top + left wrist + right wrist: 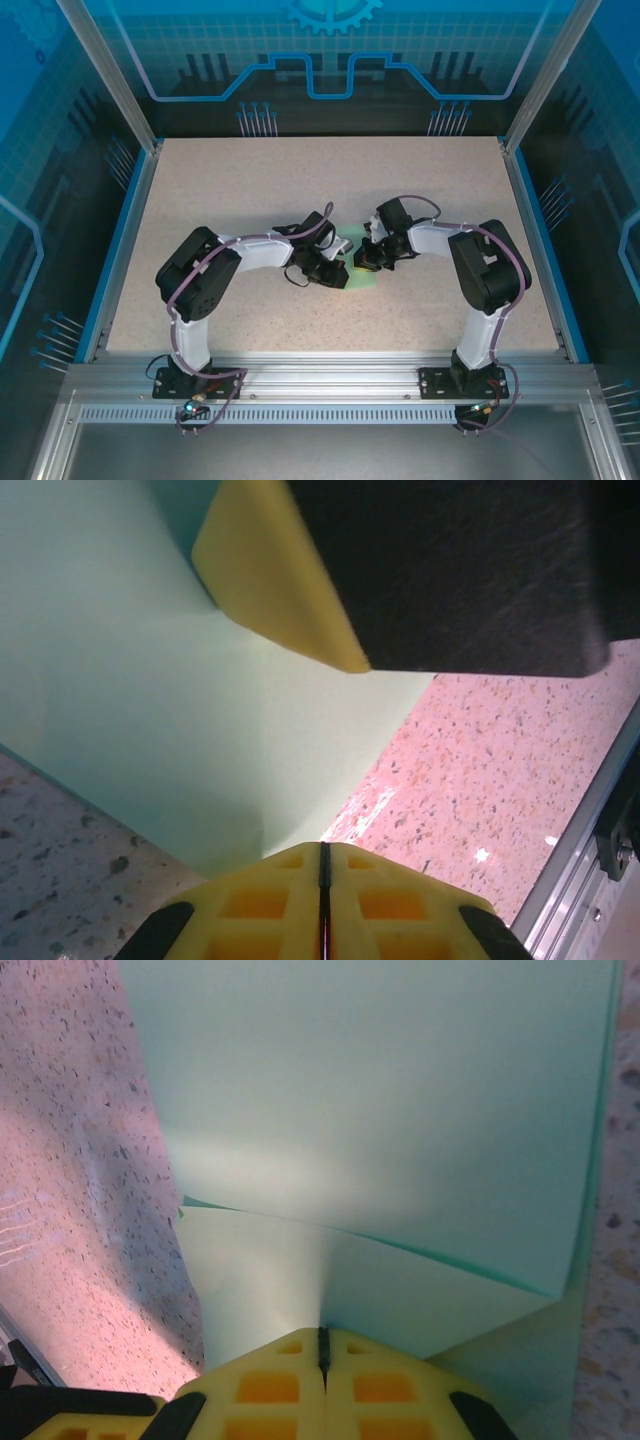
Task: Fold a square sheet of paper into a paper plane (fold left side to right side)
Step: Fold the triangle a second time at the center of the table.
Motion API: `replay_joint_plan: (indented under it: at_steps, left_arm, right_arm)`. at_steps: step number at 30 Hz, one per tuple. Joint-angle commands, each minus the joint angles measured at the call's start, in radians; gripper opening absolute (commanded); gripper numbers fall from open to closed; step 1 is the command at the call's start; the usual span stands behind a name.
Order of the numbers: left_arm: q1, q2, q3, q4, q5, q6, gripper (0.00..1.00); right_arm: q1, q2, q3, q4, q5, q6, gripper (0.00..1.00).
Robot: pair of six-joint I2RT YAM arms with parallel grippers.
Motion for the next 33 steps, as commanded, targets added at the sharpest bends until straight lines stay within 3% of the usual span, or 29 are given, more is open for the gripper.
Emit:
replay_joint_plan:
  at_steps: [1,20,26,33]
  left_arm:
    - [-0.005,0.029,-0.004,-0.035,-0.003,0.029,0.1]
    - [-0.005,0.029,-0.045,-0.038,0.004,0.032,0.09]
    - [-0.006,-0.034,-0.089,-0.001,0.019,0.029,0.11]
    - [0.029,-0.175,-0.153,0.092,0.07,-0.019,0.2]
  right_arm:
    - [0.016,0.044,0.002,-0.069,0.052,-0.012,0.0]
    - [0.018,0.05,0.017,-0.096,0.062,-0.028,0.0]
    - [0.018,0.036,0.016,-0.092,0.071,-0.031,0.0]
    - [0.018,0.013,-0.001,-0.051,0.057,-0.032,0.0]
